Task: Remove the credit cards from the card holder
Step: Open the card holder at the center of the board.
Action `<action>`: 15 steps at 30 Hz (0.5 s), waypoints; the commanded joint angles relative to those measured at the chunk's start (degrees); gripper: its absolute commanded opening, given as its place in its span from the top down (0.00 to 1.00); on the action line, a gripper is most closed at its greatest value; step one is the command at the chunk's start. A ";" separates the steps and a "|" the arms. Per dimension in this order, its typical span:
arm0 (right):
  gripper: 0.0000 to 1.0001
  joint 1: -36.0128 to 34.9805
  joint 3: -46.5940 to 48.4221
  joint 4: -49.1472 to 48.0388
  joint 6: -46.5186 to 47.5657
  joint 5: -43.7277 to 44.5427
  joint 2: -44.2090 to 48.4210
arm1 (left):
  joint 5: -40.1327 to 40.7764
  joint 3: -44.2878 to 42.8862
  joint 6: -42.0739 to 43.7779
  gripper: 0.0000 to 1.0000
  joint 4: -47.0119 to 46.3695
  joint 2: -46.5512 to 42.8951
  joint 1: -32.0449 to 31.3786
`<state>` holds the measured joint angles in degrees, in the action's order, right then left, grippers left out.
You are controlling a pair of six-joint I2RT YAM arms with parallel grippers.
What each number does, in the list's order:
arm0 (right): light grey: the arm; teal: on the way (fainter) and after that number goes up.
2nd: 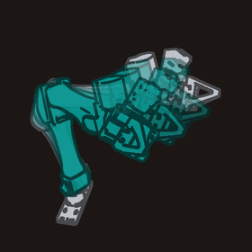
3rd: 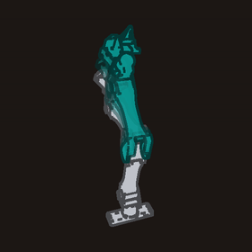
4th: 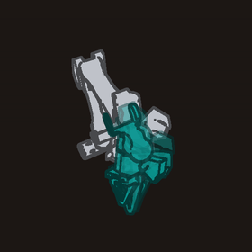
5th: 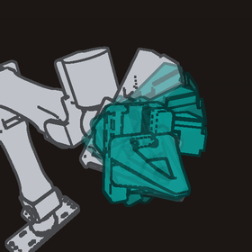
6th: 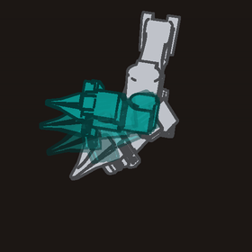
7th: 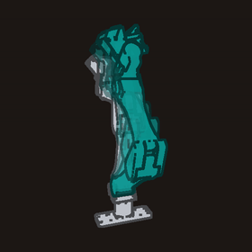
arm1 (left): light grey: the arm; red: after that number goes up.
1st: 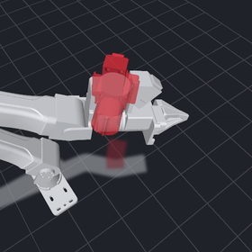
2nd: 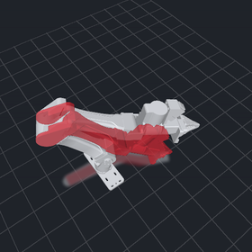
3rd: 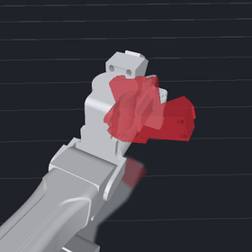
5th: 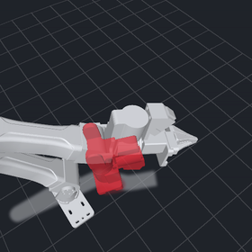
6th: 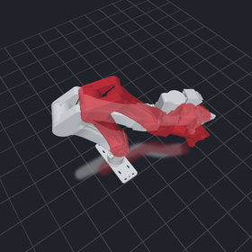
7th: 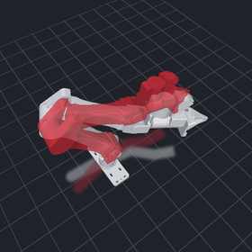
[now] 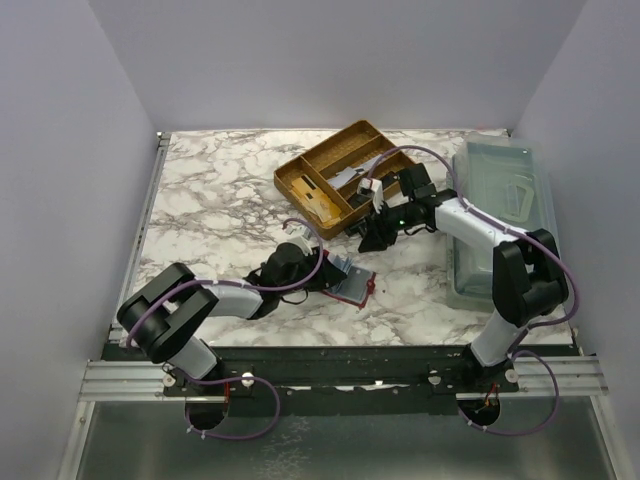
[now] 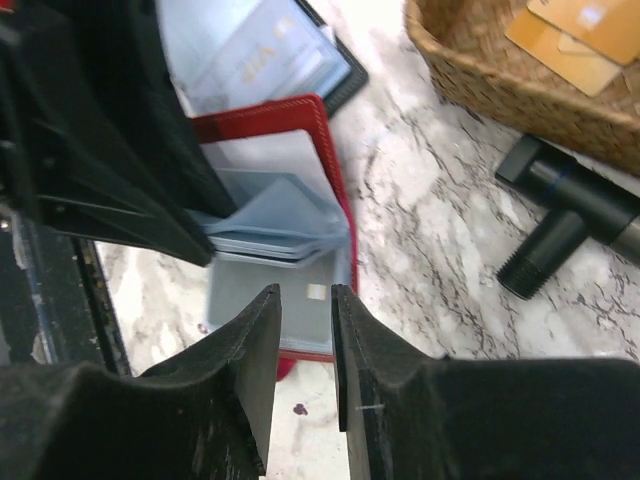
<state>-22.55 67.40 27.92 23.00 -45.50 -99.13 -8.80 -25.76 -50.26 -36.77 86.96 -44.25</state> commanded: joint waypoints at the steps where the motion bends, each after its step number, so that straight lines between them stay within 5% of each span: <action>1: 0.67 -0.04 -1.46 -1.29 -0.80 -8.67 1.29 | -2.55 0.74 -1.87 0.67 -1.90 3.05 0.12; 15: 0.71 -2.06 -3.48 -8.90 -9.42 -7.31 -3.20 | -3.85 -0.26 -2.53 0.66 -3.04 5.11 0.12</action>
<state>-23.62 64.79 21.85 16.10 -51.99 -100.20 -10.94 -25.87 -52.80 -41.93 90.50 -44.21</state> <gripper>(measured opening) 0.295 0.343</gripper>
